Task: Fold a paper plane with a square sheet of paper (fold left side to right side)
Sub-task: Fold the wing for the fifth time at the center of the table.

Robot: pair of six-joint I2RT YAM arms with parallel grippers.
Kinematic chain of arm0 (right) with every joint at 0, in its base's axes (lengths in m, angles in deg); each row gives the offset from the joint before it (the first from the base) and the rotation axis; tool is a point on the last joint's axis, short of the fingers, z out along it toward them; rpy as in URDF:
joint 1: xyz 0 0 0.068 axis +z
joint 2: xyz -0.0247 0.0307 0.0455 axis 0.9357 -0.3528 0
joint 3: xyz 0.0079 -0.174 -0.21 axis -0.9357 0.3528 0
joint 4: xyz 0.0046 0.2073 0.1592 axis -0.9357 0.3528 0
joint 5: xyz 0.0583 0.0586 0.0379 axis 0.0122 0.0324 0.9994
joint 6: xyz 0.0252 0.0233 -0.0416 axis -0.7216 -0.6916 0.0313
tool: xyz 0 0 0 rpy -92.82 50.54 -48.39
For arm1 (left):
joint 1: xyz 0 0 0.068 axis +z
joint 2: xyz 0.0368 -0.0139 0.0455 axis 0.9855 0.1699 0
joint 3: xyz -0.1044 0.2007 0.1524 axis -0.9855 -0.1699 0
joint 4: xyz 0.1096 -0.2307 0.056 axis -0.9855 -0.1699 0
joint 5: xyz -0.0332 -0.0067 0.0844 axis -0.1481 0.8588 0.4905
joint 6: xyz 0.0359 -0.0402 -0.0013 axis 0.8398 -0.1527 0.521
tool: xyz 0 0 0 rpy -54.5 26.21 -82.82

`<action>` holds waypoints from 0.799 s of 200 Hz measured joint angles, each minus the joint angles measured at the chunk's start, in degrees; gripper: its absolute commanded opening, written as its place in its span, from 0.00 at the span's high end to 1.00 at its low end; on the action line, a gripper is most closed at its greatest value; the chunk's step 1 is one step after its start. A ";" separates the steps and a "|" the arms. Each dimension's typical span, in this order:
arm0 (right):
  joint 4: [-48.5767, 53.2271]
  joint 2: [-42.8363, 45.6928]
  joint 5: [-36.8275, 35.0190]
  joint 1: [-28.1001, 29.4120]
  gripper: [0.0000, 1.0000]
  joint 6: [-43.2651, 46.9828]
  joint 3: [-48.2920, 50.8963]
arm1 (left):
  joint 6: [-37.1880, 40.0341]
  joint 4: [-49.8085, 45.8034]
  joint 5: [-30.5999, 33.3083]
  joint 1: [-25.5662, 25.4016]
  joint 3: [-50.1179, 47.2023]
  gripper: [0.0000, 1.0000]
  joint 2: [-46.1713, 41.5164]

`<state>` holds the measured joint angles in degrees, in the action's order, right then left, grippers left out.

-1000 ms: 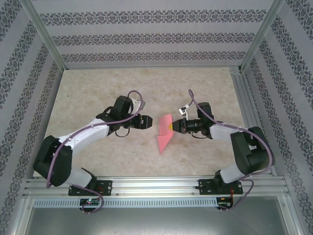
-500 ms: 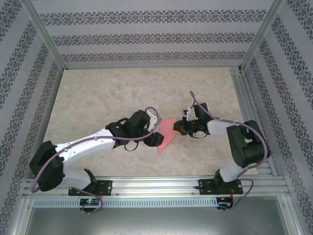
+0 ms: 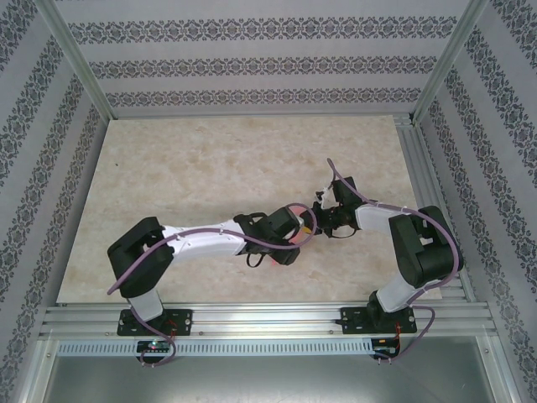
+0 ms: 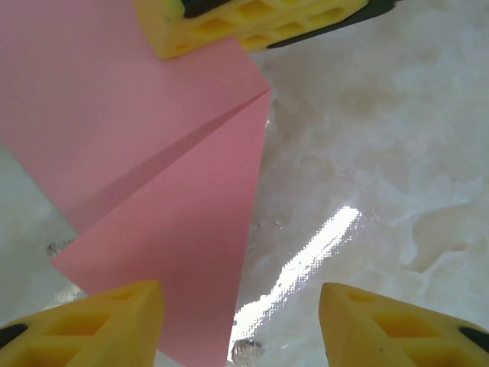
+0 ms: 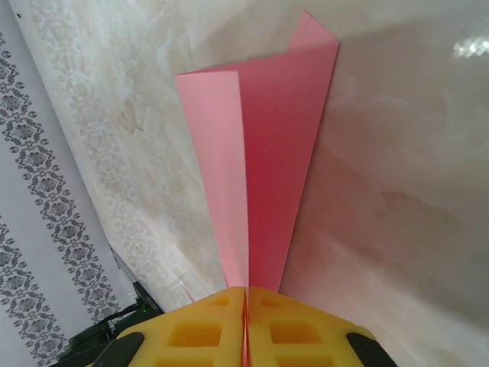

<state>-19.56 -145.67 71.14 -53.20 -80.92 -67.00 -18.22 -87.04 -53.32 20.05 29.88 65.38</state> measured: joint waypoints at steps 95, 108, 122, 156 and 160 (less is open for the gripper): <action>1.03 -1.29 -0.15 0.00 0.90 0.02 -0.09 | 0.55 -1.66 4.22 -0.39 0.85 0.58 4.76; 1.36 -1.49 -0.15 0.00 0.90 0.02 -0.24 | 0.55 -1.68 4.46 -0.42 0.83 0.58 4.98; 1.60 -1.51 -0.15 0.00 0.89 0.04 -0.39 | 0.55 -1.68 4.68 -0.42 0.83 0.59 5.03; 1.81 -1.51 -0.15 0.00 0.84 0.28 -0.72 | 0.50 -1.64 5.09 -0.50 0.72 0.64 5.55; 1.90 -1.51 -0.13 0.00 0.84 0.31 -0.76 | 0.48 -1.64 5.14 -0.52 0.66 0.65 5.57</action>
<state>-17.65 -147.18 71.01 -53.20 -80.61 -67.77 -17.74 -88.68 -48.18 19.53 30.54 70.95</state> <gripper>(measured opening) 0.143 0.377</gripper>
